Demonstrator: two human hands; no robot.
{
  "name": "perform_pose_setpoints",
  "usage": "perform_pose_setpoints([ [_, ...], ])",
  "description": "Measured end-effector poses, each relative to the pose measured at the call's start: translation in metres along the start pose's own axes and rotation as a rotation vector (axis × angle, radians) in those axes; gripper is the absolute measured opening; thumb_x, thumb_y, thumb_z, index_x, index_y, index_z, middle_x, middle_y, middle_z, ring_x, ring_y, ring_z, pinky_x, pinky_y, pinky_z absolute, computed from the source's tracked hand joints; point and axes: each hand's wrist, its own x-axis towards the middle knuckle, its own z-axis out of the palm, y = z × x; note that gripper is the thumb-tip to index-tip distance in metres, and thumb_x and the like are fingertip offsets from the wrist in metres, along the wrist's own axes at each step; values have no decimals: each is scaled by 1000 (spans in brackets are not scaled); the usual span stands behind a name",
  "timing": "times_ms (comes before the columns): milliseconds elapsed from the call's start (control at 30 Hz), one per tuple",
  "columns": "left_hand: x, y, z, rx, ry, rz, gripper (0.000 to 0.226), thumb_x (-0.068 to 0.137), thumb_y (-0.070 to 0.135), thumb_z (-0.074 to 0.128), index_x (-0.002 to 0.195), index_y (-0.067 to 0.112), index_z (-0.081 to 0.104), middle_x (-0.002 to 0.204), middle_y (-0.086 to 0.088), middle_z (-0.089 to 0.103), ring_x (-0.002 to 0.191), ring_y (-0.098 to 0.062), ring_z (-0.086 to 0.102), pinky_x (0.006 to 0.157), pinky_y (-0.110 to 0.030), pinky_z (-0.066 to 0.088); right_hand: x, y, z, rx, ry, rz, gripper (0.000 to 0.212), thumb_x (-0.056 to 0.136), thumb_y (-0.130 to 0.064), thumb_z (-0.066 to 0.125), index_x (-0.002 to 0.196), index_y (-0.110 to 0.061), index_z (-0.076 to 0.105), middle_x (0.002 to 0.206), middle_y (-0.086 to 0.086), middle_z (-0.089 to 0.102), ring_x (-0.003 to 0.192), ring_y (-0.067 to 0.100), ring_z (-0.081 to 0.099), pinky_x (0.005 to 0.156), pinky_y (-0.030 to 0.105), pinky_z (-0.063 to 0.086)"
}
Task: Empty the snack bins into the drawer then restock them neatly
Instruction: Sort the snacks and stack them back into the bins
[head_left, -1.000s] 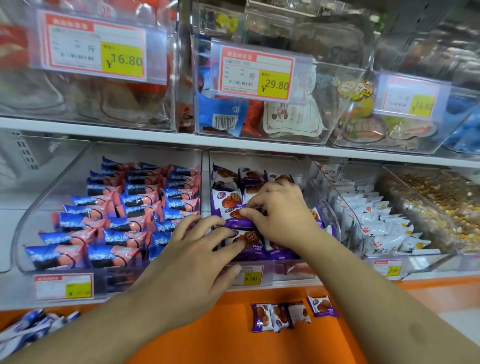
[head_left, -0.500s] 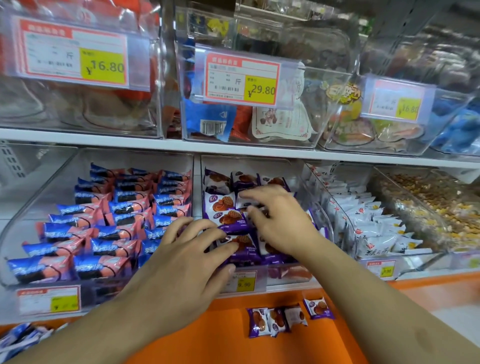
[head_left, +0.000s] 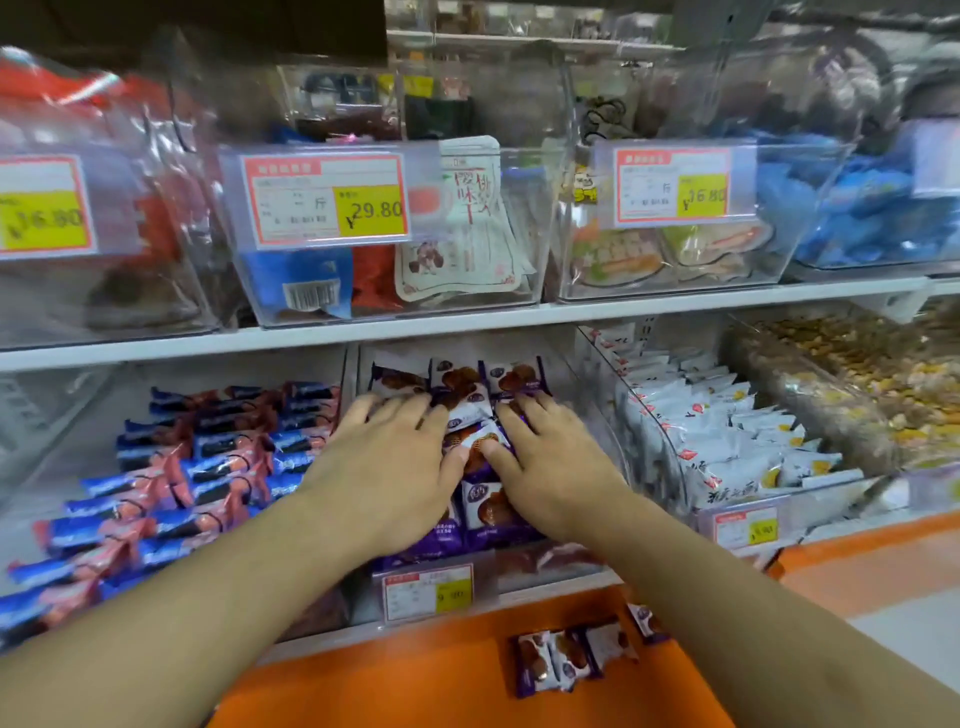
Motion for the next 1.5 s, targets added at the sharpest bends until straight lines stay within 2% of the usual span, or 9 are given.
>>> perform_pose_setpoints([
  [133,19,16,4,-104,-47,-25,65,107,57,23,163,24,19,170,-1,20,156,-22,19,127,-43,22,-5,5,-28,168,115,-85,57,111,-44,34,159,-15,37,163,4,37,154,20,21,128,34,14],
  [267,37,29,20,-259,-193,-94,72,104,66,19,165,35,-3,174,7,-7,160,-29,-2,130,-45,5,-8,26,-56,89,248,-33,41,107,-32,40,140,-15,56,132,7,62,127,30,52,111,40,40],
  [367,42,38,36,-220,-253,-106,73,101,72,13,163,40,-10,172,13,-14,159,-29,-10,129,-47,-5,-13,48,-59,98,211,53,36,108,-31,42,136,-15,56,132,7,62,126,29,52,109,39,39],
  [600,46,47,33,-142,-289,-111,74,100,73,9,164,39,-5,171,15,-14,159,-25,-16,128,-50,-9,-18,58,-49,-7,153,1,51,111,-39,30,156,-18,41,154,-1,49,145,18,36,124,37,22],
  [833,47,34,8,-218,-150,-183,79,97,79,20,164,42,3,173,8,-8,160,-30,0,127,-49,4,-17,58,-49,28,149,10,53,111,-43,30,158,-21,39,159,-4,45,150,16,31,127,37,18],
  [1033,71,14,9,-190,-376,-322,93,86,91,9,161,42,-15,173,-6,-13,159,-32,-10,129,-51,2,-14,60,-46,60,154,21,51,110,-43,31,156,-23,41,155,-4,49,146,16,36,126,37,21],
  [1200,72,20,5,-162,-444,-298,81,92,86,13,162,47,11,172,-7,19,156,-32,25,126,-47,21,-13,61,-45,71,165,21,50,110,-43,32,155,-24,43,154,-5,50,144,16,38,126,37,22],
  [1400,72,19,9,-199,-311,-347,94,83,94,17,162,48,-4,174,-8,-8,159,-35,-9,127,-51,-2,-14,60,-49,90,170,5,49,110,-41,37,155,-21,44,154,-2,51,143,18,39,123,35,23],
  [1500,60,27,5,-221,-244,-265,93,83,95,15,161,50,-5,173,0,-15,159,-30,-15,128,-50,-4,-18,59,-58,139,168,-1,51,110,-40,42,156,-20,43,155,0,49,144,20,38,122,35,24],
])
